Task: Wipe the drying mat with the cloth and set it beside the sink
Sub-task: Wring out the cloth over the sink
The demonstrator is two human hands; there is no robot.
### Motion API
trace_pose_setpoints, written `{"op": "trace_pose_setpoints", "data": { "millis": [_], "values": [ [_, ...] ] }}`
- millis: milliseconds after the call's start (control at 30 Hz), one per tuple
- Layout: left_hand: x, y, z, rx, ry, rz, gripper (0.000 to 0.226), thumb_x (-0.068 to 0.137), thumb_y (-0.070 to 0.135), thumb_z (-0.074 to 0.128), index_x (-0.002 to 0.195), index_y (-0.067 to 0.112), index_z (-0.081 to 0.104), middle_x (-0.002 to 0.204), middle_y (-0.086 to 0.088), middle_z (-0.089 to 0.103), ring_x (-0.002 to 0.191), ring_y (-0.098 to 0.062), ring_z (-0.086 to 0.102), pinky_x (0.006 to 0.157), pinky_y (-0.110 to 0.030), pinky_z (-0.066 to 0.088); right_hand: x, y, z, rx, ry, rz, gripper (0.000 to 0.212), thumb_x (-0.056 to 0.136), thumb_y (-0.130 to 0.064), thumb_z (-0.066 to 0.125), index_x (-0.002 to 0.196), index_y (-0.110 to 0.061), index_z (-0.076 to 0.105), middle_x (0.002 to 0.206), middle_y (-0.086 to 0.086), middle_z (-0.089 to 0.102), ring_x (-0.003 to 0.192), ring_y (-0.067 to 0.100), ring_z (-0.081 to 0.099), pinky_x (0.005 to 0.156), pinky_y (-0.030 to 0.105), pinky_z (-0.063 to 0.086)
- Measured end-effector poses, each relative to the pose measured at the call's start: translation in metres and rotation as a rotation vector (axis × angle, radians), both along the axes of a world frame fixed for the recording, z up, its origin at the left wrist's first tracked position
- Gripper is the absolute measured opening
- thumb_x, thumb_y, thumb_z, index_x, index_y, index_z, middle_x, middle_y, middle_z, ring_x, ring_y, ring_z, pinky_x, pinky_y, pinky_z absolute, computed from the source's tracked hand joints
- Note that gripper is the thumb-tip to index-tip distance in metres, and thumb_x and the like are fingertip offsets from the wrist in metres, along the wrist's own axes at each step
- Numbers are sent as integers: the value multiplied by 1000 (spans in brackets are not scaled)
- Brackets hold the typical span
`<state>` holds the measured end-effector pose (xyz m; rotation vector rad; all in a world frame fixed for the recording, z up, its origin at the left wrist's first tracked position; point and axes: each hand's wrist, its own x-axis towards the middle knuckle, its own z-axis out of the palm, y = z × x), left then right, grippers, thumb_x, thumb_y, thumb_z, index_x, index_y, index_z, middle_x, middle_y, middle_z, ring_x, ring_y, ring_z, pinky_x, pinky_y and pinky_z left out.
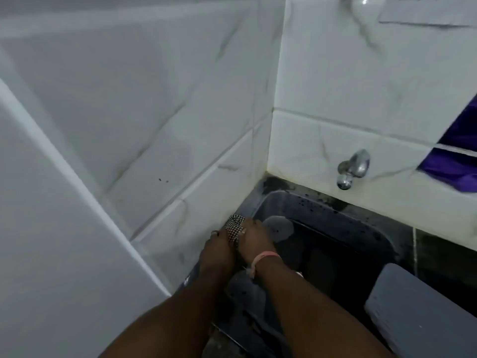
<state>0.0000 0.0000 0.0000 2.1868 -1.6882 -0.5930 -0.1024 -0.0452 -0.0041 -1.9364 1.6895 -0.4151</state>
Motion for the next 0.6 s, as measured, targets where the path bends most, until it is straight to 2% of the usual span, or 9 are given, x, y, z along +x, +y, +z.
{"op": "trace_pose_setpoints", "data": {
  "millis": [133, 233, 333, 400, 467, 500, 533, 600],
  "values": [
    [12, -23, -37, 8, -25, -37, 43, 96, 30, 47, 136, 17, 48, 127, -9, 61, 112, -25, 61, 99, -40, 49, 24, -24, -32, 210, -216, -127, 43, 93, -16, 51, 136, -10, 52, 137, 11, 58, 125, 30, 54, 106, 35, 42],
    [17, -42, -61, 13, -99, -84, 53, 90, 32, 55, 140, 19, 43, 126, -7, 62, 112, -25, 61, 99, -38, 49, 38, -39, -50, 246, -341, -209, 44, 97, -26, 52, 139, -14, 49, 140, 8, 55, 127, 29, 52, 109, 33, 40],
    [22, -52, -72, 36, -131, -69, 51, 89, 32, 55, 137, 19, 44, 127, -6, 60, 115, -25, 60, 99, -37, 49, 44, -52, -65, 309, -405, -279, 41, 99, -22, 52, 138, -8, 54, 141, 9, 55, 129, 28, 51, 109, 33, 40],
    [21, -51, -77, -4, -185, -69, 43, 87, 30, 56, 128, 19, 52, 121, -5, 61, 111, -24, 61, 95, -36, 50, 42, -54, -68, 342, -455, -374, 31, 96, -20, 57, 121, -4, 67, 123, 13, 66, 116, 30, 61, 97, 33, 49],
    [17, -49, -84, -80, -228, -19, 31, 85, 27, 54, 114, 20, 62, 110, -4, 66, 101, -23, 64, 89, -36, 51, 37, -50, -65, 358, -566, -450, 11, 91, -12, 62, 91, -9, 73, 88, 8, 71, 85, 24, 66, 72, 19, 53],
    [14, -48, -87, -112, -200, 13, 28, 82, 25, 53, 107, 19, 65, 104, -5, 68, 96, -25, 65, 85, -37, 51, 34, -48, -63, 359, -607, -470, 12, 88, -5, 63, 80, -12, 68, 74, 3, 66, 73, 18, 62, 59, 12, 48],
    [11, -47, -91, -149, -124, 49, 29, 78, 24, 53, 103, 18, 66, 100, -6, 68, 92, -26, 65, 80, -38, 52, 30, -47, -60, 347, -649, -482, 15, 86, -1, 63, 77, -13, 64, 69, -1, 62, 68, 16, 59, 51, 9, 44],
    [3, -44, -95, -184, 168, 112, 34, 72, 21, 61, 105, 22, 65, 99, -4, 67, 89, -24, 64, 76, -39, 53, 18, -44, -48, 316, -758, -528, 8, 86, -3, 64, 83, -11, 64, 73, 0, 63, 72, 19, 60, 55, 16, 49]
  ]
}}
